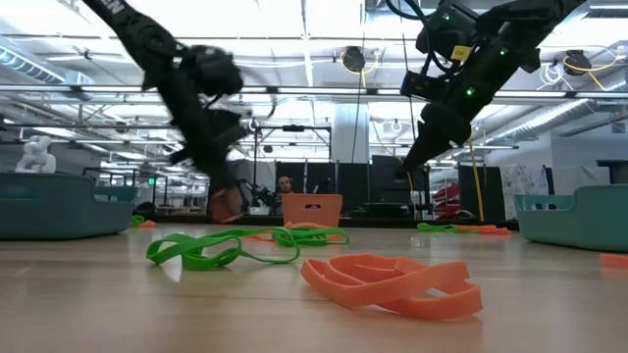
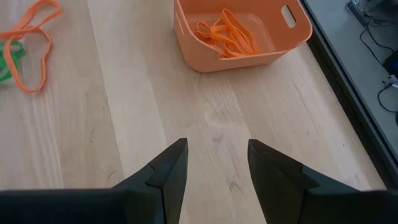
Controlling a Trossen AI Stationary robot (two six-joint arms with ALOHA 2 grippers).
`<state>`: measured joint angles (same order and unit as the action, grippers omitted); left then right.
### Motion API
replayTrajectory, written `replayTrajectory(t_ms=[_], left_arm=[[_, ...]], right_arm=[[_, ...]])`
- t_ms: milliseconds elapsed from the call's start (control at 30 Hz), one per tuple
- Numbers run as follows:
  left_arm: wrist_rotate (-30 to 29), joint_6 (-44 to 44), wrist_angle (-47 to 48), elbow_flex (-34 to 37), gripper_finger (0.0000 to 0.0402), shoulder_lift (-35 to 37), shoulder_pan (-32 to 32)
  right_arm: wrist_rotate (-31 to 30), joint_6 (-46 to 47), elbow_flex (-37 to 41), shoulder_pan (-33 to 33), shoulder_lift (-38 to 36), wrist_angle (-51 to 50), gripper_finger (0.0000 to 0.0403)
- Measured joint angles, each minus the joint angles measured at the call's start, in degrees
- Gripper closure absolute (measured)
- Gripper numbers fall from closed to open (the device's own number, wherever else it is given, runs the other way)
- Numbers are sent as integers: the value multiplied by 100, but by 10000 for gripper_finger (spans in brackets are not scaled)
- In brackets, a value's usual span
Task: Sort rubber bands into baskets
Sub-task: Put the orange rubber band into the orange bin
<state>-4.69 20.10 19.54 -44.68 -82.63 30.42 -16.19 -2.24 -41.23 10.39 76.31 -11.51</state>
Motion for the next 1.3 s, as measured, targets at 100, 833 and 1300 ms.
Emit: replayTrajectory(t_ms=[100,833,1300], left_arm=[[297,-7,-927,-190,399,2,-195],[935,-588,-1831,-1746,400,-2017,-306],[788,-758,-1664,-1769,345,-2041,-160]], right_arm=[[-3,-20,0,3,-2,2,243],[-26,-139,-2,11,-2,-35,243],[-727,-219,-2,15,-2,-565,243]])
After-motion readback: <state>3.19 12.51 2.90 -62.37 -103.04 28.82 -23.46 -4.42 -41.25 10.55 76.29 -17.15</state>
